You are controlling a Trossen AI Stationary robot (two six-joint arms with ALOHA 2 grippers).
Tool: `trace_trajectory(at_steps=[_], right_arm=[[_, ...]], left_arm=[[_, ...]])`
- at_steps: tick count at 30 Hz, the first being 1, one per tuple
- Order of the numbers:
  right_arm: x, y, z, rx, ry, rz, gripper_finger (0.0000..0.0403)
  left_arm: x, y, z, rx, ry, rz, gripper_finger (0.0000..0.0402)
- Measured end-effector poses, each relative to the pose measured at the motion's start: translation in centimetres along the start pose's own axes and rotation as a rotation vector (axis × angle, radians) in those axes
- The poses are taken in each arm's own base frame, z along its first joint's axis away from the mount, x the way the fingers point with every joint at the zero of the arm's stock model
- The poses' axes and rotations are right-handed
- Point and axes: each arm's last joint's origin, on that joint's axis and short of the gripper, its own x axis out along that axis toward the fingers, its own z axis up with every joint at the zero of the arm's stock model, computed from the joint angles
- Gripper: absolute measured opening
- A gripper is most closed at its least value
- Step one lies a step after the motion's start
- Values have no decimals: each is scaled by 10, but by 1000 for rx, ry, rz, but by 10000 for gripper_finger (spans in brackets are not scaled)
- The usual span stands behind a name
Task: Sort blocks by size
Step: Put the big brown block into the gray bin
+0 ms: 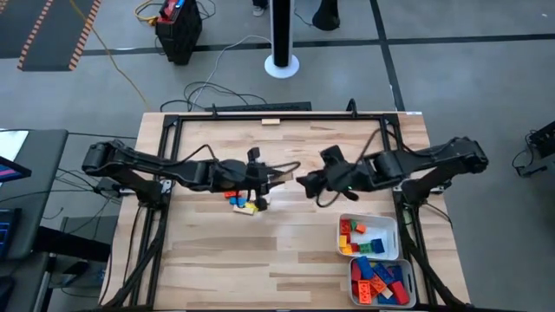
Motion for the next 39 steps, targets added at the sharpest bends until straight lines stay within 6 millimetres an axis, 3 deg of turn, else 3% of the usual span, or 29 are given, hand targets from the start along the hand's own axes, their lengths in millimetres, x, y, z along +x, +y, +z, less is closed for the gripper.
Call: trace_trajectory(at_steps=[12, 29, 34, 39], right_arm=[[18, 9, 7, 37, -5, 85, 292], [22, 13, 9, 10, -26, 113, 285], [23, 13, 12, -3, -38, 118, 243], [23, 13, 12, -31, -39, 130, 138]], left_arm=[[-13, -10, 29, 125, -13, 95, 98], [-17, -18, 41, 149, -89, 72, 98], [-18, -18, 45, 169, -136, 59, 98], [-18, -18, 45, 170, -134, 61, 98]])
